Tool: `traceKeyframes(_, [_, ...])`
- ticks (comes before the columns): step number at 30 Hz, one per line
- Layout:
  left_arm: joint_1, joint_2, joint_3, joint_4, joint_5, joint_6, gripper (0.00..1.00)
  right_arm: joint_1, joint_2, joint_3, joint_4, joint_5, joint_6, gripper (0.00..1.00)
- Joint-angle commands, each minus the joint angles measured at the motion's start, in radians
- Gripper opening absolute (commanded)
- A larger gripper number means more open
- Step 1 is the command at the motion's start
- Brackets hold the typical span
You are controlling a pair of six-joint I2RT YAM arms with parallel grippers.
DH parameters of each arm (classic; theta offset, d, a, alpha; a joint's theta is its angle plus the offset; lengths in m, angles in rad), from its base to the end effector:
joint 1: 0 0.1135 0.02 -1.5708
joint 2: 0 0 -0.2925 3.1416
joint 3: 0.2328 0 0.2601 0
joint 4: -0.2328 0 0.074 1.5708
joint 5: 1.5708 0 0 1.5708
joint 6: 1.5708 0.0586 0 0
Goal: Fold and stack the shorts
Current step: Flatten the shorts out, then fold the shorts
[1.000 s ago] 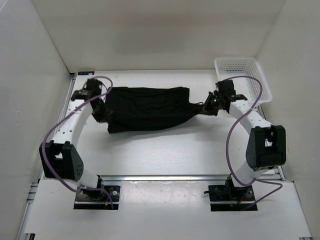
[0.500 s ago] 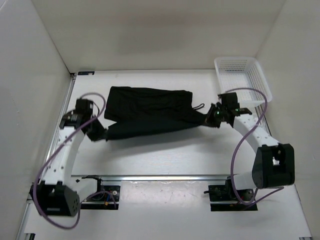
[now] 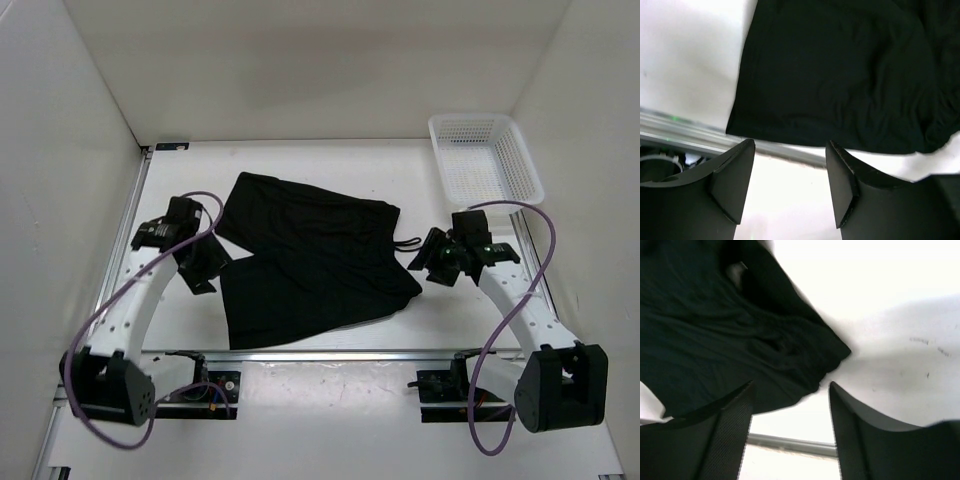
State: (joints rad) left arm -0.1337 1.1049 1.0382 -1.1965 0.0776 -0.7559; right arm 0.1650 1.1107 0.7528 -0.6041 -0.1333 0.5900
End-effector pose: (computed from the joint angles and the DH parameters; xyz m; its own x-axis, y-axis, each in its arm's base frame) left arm 0.1830 -0.0292 0.2916 -0.7944 -0.5832 -0.1696 -0.5343 0.8039 -0.2614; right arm 0.2194 0.0444 0.2348 -0.8047 0.4250 -0.4145 0.2526 0.8770 0.4088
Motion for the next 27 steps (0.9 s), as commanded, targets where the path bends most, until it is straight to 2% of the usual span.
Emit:
traceKeyframes(1, [0.003,0.099,0.023,0.061,-0.026,0.023,0.69,-0.002,0.023,0.068,-0.008,0.043,0.005,0.61])
traceKeyframes(4, [0.003,0.168,0.003,0.107,0.013,0.023,0.66,-0.002,0.014,0.057,-0.008,0.032,0.005,0.55])
traceKeyframes(7, [-0.012,0.168,-0.056,0.107,0.013,0.001,0.67,-0.002,0.005,0.007,-0.008,-0.005,0.005,0.54])
traceKeyframes(9, [-0.049,0.126,-0.140,0.116,0.024,-0.043,0.71,-0.012,0.015,-0.039,0.026,-0.037,0.005,0.61])
traceKeyframes(12, [-0.101,0.093,-0.257,0.127,0.053,-0.112,0.74,-0.012,0.049,-0.073,0.079,-0.094,0.028,0.67])
traceKeyframes(17, [-0.129,0.095,-0.356,0.210,0.039,-0.195,0.73,-0.021,0.132,-0.096,0.144,-0.141,0.059,0.66])
traceKeyframes(20, [-0.118,0.202,-0.319,0.254,0.004,-0.195,0.71,-0.021,0.184,-0.096,0.173,-0.141,0.059,0.59])
traceKeyframes(24, [-0.118,0.453,-0.219,0.278,-0.041,-0.166,0.71,-0.030,0.250,-0.096,0.193,-0.112,0.070,0.58])
traceKeyframes(27, [-0.118,0.558,-0.155,0.290,-0.052,-0.134,0.70,-0.030,0.305,-0.096,0.222,-0.103,0.093,0.53])
